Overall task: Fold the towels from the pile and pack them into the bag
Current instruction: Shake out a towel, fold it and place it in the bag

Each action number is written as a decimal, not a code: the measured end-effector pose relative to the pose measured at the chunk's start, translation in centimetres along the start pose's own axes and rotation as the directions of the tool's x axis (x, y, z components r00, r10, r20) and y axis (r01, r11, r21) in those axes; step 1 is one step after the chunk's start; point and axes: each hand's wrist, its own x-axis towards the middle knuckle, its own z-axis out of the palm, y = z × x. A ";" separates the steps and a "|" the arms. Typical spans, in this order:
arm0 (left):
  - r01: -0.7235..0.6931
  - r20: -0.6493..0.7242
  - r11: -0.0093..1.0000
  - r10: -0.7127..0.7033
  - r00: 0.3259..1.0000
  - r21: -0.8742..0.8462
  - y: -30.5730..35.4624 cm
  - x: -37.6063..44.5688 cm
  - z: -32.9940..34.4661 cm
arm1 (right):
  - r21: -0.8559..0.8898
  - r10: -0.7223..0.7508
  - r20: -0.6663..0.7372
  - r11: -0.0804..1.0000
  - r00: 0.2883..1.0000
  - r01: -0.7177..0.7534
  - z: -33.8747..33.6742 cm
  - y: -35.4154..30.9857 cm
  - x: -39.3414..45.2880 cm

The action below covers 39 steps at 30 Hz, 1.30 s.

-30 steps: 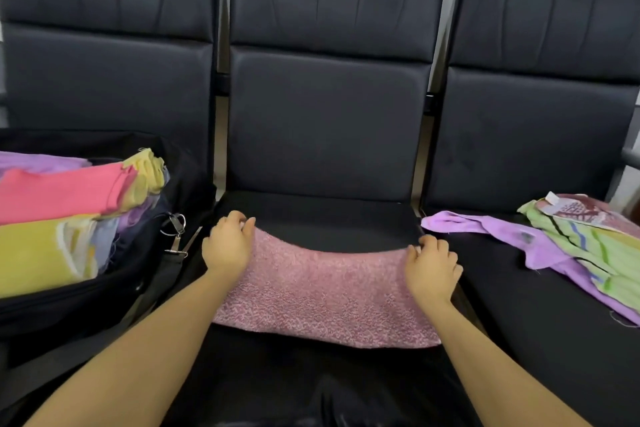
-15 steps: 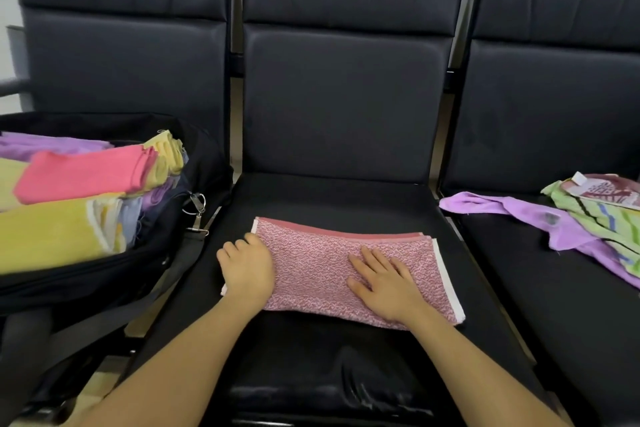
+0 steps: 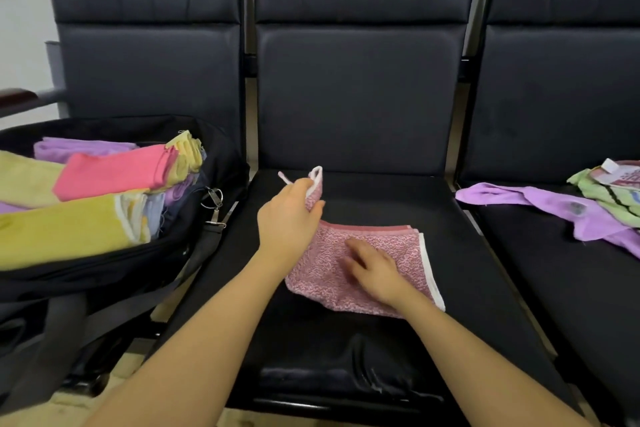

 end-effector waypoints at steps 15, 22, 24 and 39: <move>-0.099 0.562 0.982 0.173 0.809 -0.158 5.4 -4.7 5.2 | 0.133 0.277 -0.508 0.961 0.815 -0.244 -5.6 3.1 -8.8; -0.261 0.841 0.960 0.059 0.538 0.100 0.1 -7.1 6.3 | -0.299 -0.190 -0.162 0.945 0.968 0.135 -5.2 2.7 -9.7; -0.279 0.846 0.956 0.077 0.527 0.087 -1.1 -7.0 5.8 | -0.413 -0.069 0.053 0.907 0.996 0.085 -5.2 3.3 -9.7; -0.325 0.615 0.919 0.391 0.685 -0.222 -3.4 -7.3 4.5 | -0.443 -0.165 0.022 0.883 0.986 0.158 -6.3 2.7 -9.4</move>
